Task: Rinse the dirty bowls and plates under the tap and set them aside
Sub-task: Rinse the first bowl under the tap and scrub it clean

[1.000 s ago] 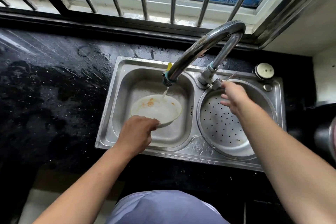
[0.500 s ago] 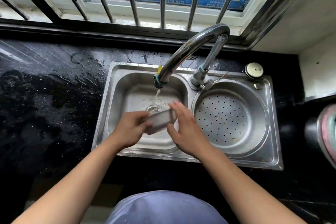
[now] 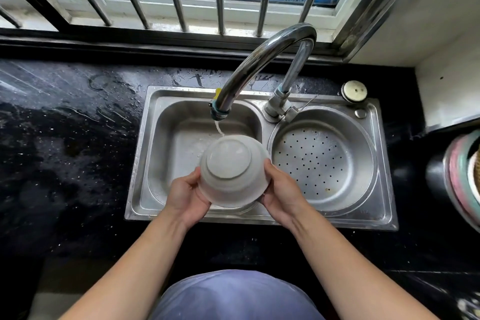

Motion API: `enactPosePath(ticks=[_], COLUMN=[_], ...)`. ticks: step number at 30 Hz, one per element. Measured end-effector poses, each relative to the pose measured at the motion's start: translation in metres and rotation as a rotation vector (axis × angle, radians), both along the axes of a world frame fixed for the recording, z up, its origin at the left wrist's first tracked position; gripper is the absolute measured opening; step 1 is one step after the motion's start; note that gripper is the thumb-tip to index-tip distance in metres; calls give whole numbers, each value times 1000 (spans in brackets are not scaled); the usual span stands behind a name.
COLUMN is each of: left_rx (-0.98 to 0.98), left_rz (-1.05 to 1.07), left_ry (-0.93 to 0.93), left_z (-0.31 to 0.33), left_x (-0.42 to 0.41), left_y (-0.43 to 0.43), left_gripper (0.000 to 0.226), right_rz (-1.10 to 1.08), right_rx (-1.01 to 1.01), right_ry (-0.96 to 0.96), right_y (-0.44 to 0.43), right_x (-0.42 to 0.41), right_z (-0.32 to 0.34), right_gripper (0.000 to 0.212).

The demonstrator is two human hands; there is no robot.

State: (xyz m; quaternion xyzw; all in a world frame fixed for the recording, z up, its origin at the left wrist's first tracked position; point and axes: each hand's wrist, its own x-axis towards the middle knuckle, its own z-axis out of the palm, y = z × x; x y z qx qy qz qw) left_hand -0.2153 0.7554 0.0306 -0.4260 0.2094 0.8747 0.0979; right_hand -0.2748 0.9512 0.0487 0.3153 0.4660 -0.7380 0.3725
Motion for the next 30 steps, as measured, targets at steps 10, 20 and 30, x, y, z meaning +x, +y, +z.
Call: enactPosePath(ticks=[10,20,30], left_rx=[3,-1260,-1569], left_rz=[-241,-1283,-1914], left_ry=[-90,165,256], left_z=[-18,-41,-58], left_x=[8,5,42], left_y=[38,99,134], left_gripper=[34,45,76], right_rz=[-74,194,568], right_rx=[-15,720,991], right_ry=[-9,463,511], right_y=[37,103,87], right_x=[-7,-52,-85], right_z=[3,1,-58], right_gripper=[31,26,14])
